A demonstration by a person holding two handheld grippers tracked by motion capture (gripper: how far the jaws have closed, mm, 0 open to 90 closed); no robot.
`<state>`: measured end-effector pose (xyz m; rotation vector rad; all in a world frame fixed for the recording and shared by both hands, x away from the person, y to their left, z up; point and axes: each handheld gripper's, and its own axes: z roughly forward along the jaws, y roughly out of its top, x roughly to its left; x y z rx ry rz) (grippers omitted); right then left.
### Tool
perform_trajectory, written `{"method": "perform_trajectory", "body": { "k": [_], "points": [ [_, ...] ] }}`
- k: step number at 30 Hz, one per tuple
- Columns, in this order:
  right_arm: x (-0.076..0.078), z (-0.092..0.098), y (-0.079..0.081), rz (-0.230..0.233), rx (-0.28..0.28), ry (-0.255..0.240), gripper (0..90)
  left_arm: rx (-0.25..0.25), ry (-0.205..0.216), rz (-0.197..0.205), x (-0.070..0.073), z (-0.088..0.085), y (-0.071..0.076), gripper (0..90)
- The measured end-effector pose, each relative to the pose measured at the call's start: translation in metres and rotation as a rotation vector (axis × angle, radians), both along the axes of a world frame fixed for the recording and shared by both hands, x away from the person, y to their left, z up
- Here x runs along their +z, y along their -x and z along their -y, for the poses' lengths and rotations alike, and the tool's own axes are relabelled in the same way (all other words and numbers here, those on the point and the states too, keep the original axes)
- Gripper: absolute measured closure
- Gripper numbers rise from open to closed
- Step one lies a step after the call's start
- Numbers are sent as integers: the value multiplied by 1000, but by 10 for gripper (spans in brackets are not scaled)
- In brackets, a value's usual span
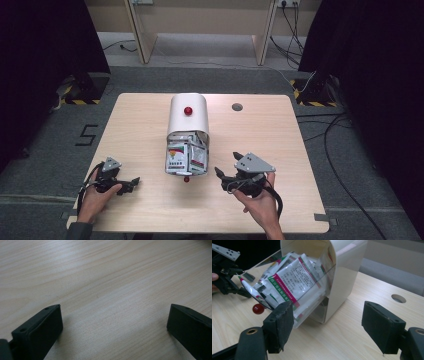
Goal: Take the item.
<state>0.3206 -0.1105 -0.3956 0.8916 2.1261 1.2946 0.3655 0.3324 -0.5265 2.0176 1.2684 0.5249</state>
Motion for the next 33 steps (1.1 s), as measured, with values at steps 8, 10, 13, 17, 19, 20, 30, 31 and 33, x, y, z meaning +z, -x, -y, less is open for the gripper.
{"method": "perform_trajectory", "body": {
  "k": [8, 10, 13, 17, 19, 20, 30, 31, 33],
  "points": [
    [6, -12, 5, 15, 40, -4, 271, 0, 0, 0, 0, 0, 0, 0],
    [6, -15, 5, 17, 48, -3, 273, 0, 0, 0, 0, 0, 0, 0],
    [9, -20, 5, 23, 61, -7, 275, 0, 0, 0, 0, 0, 0, 0],
    [11, -27, 6, 26, 79, -8, 278, 0, 0, 0, 0, 0, 0, 0],
    [10, -30, 5, 26, 88, -6, 280, 0, 0, 0, 0, 0, 0, 0],
    [9, -33, 5, 20, 94, -5, 283, 0, 0, 0, 0, 0, 0, 0],
    [9, -41, 4, 23, 118, -3, 299, 0, 0, 0, 0, 0, 0, 0],
    [9, -43, 4, 22, 122, -1, 301, 0, 0, 0, 0, 0, 0, 0],
    [8, -46, 2, 21, 124, 1, 306, 0, 0, 0, 0, 0, 0, 0]
  ]
}}
